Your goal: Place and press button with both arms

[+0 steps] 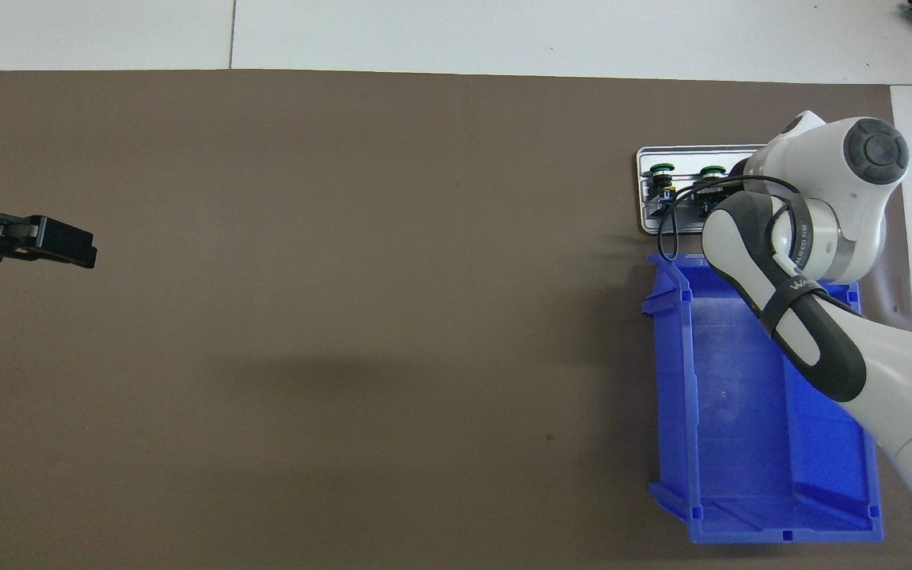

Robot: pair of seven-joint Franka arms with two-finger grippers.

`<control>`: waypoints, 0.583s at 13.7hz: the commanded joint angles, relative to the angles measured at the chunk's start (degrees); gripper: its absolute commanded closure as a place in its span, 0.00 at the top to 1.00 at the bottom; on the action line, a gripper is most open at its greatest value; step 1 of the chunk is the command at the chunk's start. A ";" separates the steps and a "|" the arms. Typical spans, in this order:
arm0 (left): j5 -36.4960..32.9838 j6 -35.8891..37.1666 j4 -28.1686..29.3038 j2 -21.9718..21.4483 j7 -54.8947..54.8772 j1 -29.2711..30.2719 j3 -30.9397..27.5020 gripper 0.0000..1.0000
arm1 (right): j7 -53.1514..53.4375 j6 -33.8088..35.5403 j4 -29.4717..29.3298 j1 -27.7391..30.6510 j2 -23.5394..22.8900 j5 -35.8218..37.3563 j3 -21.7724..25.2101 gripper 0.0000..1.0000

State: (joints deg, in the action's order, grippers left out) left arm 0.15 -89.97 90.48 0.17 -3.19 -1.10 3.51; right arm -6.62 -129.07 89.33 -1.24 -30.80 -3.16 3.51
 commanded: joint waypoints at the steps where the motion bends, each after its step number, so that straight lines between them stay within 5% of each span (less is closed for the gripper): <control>1: -0.77 -0.73 1.90 -1.57 -0.50 0.48 0.27 1.00 | 5.02 10.20 -7.83 -0.51 1.00 3.14 0.35 0.00; 5: -0.77 -0.73 1.90 -1.57 -0.50 0.48 0.27 1.00 | 27.12 22.69 -16.80 -3.83 1.53 7.29 -0.61 0.00; 8: -0.77 -0.73 1.90 -1.57 -0.50 0.48 0.35 1.00 | 51.80 24.48 -17.26 -10.16 2.32 7.30 0.00 0.00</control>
State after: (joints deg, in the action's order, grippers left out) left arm 0.15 -89.97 90.48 0.17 -3.19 -1.10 3.51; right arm 31.29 -105.85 73.38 -8.16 -28.25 2.48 3.45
